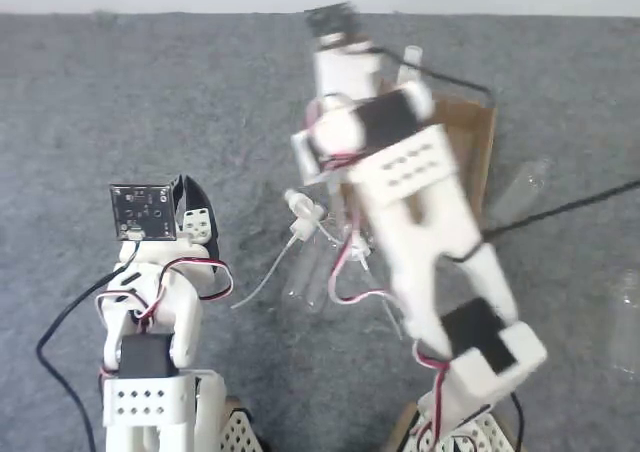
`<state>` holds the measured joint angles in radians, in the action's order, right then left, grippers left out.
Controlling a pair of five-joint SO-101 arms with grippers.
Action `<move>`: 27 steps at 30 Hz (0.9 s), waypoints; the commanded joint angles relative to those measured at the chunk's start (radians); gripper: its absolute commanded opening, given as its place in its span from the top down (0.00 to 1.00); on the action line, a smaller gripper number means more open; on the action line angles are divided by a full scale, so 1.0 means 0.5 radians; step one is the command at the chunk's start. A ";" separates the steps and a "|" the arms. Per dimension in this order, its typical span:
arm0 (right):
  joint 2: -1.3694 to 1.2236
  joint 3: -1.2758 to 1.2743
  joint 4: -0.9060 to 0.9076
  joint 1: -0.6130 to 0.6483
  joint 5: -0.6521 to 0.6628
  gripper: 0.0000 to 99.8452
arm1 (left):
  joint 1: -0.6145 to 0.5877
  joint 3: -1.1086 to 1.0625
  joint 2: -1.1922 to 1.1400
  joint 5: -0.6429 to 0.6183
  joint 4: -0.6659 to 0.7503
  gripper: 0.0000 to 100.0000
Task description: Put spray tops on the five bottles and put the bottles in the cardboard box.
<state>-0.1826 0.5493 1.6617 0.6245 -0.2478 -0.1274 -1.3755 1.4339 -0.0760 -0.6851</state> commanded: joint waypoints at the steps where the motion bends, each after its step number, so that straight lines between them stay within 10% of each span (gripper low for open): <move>1: -0.155 0.107 -0.204 0.146 -0.258 0.99 | -0.003 0.011 0.028 -0.012 0.061 0.99; 27: -0.821 0.157 -0.468 0.216 -0.721 0.82 | -0.012 0.014 0.028 -0.003 0.061 0.99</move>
<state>-0.6567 0.5493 1.3871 0.7350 -0.6022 -0.1289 -1.3755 1.4339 -0.0760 -0.6851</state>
